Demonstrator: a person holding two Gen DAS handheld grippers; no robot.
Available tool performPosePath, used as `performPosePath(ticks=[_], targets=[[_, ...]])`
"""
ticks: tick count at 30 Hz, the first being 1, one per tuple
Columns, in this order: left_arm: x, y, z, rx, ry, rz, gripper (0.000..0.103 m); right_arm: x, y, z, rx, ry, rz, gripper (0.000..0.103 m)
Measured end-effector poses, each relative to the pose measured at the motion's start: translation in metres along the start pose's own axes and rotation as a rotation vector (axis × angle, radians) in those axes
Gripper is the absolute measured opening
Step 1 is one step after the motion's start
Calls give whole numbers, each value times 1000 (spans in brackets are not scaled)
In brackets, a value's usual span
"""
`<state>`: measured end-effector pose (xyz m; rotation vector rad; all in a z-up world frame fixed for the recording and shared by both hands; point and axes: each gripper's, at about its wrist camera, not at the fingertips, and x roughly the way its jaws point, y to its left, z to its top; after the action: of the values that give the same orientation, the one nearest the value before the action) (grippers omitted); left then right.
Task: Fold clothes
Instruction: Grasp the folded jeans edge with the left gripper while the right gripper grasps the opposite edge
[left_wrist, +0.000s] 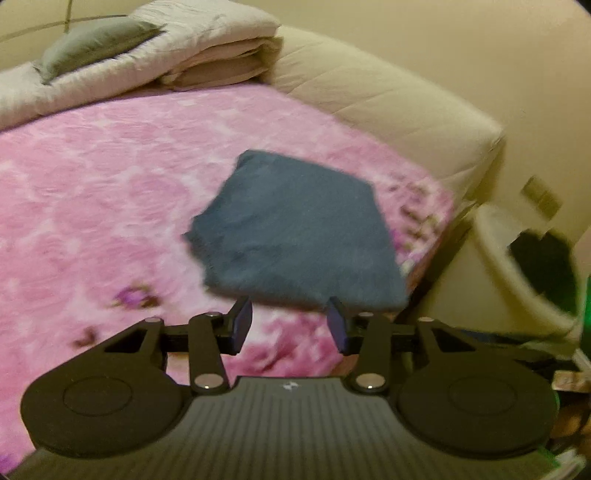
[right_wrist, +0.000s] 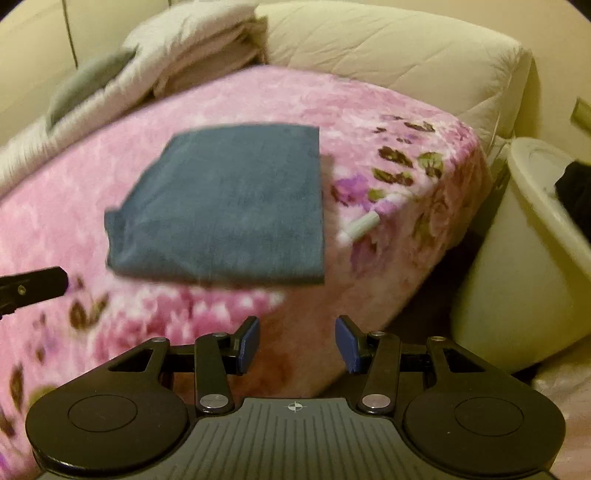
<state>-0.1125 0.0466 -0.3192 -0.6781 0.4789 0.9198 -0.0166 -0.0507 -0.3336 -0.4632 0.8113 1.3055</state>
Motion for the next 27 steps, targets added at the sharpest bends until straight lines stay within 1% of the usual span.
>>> performPosePath(ticks=[1,2,5,7,11,13,14,16,18,19,20,22,23,24,25,26,27], targets=[[7,5,3,-17,-2,-25,37,2,-7,2,26,-27,35,49],[14,9,7,-28,-4,-33,37,5,-13,5,45,-51,73,49],[37,23,19,-45,-10,-32,37,15,-26,17,80,-109,185,49],[54,33,27,-56,-12,-37,38,30,-32,28,95,-105,230,49],[94,56,37,-68,4,-15,39,61,-43,43,129,-108,286,49],[117,70,38,-82,34,-10,39,77,-49,47,145,-110,328,49],[124,77,37,-89,43,-24,39,84,-52,48,150,-109,350,49],[131,88,37,-102,48,-64,38,97,-58,52,152,-91,375,49],[128,95,46,-114,50,-96,36,101,-68,61,166,-75,392,49],[124,98,50,-120,41,-111,39,102,-77,66,193,-70,398,49],[120,102,56,-121,24,-122,45,103,-88,72,226,-69,406,49],[118,114,71,-117,-1,-119,50,107,-109,83,290,-64,424,50],[122,121,77,-123,3,-122,52,112,-119,88,321,-57,437,55],[128,128,84,-135,13,-126,52,120,-128,94,347,-41,450,64],[134,135,90,-146,24,-131,53,129,-137,99,368,-17,464,67],[143,141,96,-164,47,-151,53,138,-143,104,384,8,482,69],[153,146,101,-184,76,-177,53,148,-147,110,395,35,503,70]])
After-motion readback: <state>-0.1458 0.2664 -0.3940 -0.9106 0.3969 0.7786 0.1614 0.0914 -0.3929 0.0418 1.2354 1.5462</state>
